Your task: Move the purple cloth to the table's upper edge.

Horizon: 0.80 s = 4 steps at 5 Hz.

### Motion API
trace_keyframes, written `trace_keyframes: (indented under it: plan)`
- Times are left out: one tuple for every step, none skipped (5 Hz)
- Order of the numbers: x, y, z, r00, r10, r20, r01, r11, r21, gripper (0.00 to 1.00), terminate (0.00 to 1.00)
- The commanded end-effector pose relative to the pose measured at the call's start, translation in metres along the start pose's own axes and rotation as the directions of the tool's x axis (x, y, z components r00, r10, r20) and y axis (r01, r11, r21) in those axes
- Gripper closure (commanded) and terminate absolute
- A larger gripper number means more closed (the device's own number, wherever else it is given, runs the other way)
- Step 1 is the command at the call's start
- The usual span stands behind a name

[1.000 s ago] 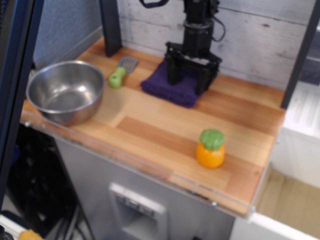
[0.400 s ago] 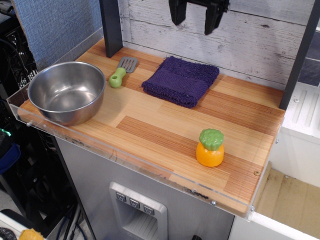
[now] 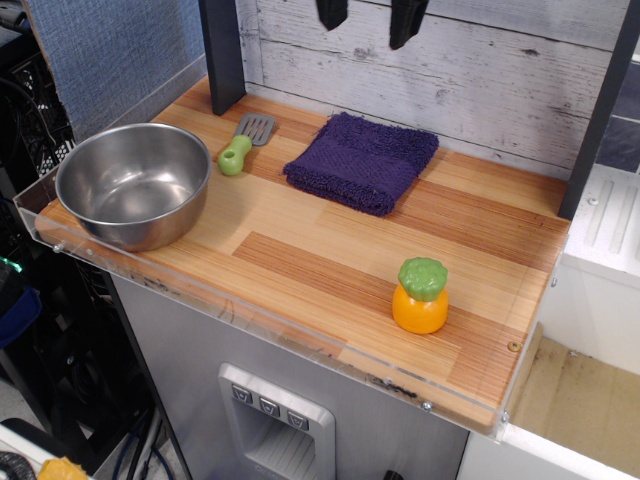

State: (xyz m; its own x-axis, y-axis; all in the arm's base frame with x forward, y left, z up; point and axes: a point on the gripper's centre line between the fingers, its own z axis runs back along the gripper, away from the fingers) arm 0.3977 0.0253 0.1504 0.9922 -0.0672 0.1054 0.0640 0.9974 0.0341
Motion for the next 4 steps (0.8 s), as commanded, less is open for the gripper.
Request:
trace_keyframes:
  plan:
    - [-0.0356, 0.0109, 0.0391, 0.997, 0.010, 0.075, -0.011, 1.000, 0.003, 0.00, 0.00]
    - [-0.0356, 0.0109, 0.0391, 0.997, 0.010, 0.075, -0.011, 1.000, 0.003, 0.00, 0.00]
    - [-0.0356, 0.0109, 0.0391, 0.997, 0.010, 0.075, -0.011, 1.000, 0.003, 0.00, 0.00]
    - [-0.0356, 0.0109, 0.0391, 0.997, 0.010, 0.075, -0.011, 1.000, 0.003, 0.00, 1.00]
